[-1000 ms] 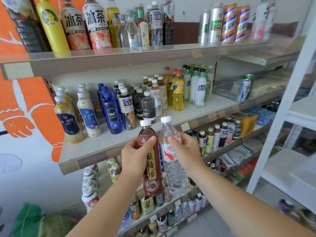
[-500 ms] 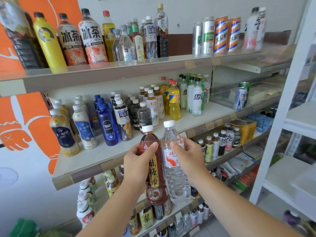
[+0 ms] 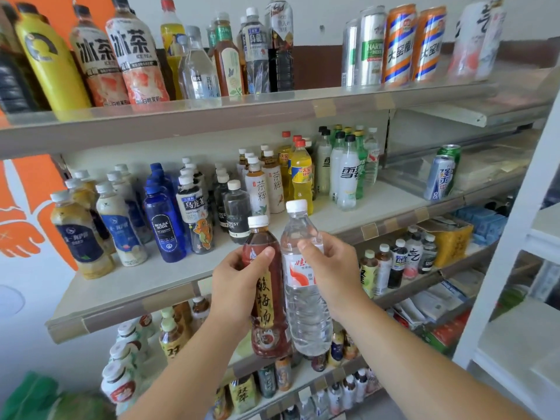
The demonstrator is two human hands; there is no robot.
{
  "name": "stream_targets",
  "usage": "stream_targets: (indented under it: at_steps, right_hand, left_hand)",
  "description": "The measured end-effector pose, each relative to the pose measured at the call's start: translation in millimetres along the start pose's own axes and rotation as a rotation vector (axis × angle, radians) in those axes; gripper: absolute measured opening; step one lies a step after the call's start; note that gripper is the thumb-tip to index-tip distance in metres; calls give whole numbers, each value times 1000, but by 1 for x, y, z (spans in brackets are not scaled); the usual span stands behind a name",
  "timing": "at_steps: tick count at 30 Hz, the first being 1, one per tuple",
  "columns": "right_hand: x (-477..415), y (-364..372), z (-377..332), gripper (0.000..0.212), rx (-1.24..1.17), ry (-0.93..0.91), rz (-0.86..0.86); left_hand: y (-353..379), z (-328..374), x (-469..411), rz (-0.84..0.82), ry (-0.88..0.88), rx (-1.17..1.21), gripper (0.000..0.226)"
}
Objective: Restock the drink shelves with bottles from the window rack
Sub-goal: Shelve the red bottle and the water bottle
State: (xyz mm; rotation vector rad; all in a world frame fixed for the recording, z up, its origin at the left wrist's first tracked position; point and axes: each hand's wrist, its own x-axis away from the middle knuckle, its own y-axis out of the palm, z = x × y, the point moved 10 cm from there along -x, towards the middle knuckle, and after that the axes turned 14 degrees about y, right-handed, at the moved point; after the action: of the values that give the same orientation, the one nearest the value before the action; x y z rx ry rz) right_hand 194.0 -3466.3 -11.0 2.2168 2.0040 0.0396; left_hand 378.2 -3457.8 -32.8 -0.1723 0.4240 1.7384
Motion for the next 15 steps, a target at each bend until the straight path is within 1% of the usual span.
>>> stream_targets:
  at_steps: [2, 4, 7, 8, 11, 12, 15]
  right_hand:
    - [-15, -14, -7, 38, 10, -22, -10]
    - [-32, -30, -14, 39, 41, -41, -22]
    - [-54, -52, -25, 45, 47, -59, -58]
    - [-62, -59, -28, 50, 43, -61, -69]
    - [-80, -73, -42, 65, 23, -88, -97]
    - [-85, -74, -46, 64, 21, -98, -114]
    - [-92, -71, -55, 45, 2, -90, -171]
  left_hand:
    - [20, -6, -6, 26, -2, 11, 22]
    - [41, -9, -12, 44, -1, 4, 24]
    - [69, -8, -23, 67, 1, 5, 36]
    - [76, -6, -27, 79, 5, 12, 36]
    - [94, 9, -35, 107, 38, 11, 27]
    - [98, 15, -36, 114, 52, 1, 25]
    - [105, 30, -37, 123, 83, -29, 24]
